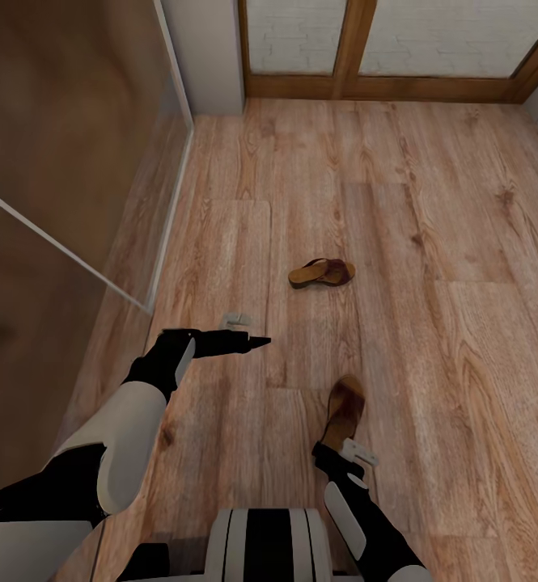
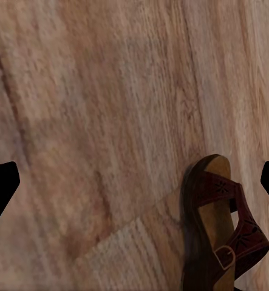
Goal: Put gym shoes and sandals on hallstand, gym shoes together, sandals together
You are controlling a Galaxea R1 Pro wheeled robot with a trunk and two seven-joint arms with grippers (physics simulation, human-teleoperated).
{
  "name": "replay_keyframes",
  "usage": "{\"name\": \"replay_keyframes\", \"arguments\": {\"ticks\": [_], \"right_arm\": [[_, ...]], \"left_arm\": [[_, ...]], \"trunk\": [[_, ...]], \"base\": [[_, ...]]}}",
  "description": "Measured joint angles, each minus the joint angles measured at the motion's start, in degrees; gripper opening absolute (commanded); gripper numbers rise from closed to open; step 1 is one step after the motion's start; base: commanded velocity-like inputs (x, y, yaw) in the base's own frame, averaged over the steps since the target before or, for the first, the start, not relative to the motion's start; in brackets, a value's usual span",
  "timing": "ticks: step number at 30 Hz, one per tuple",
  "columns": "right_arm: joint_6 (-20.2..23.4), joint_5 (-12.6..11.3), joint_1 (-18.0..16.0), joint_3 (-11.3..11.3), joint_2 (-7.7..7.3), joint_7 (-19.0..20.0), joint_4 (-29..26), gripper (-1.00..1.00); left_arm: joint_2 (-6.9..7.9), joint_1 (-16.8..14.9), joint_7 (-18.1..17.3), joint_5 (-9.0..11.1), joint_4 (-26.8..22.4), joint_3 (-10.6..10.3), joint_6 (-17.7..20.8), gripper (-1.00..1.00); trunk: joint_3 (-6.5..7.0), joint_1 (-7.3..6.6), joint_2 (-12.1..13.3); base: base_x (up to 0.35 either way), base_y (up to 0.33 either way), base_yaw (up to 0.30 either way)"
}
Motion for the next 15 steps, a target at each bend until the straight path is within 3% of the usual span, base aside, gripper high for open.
{"name": "replay_keyframes", "arguments": {"ticks": [15], "right_arm": [[0.04, 0.07, 0.0, 0.0, -0.08, 0.09, -0.03, -1.0]], "left_arm": [[0.11, -0.3, 0.05, -0.04, -0.06, -0.09, 0.04, 1.0]], "trunk": [[3.32, -0.39, 0.2]], "base": [[0.0, 0.0, 0.0]]}}
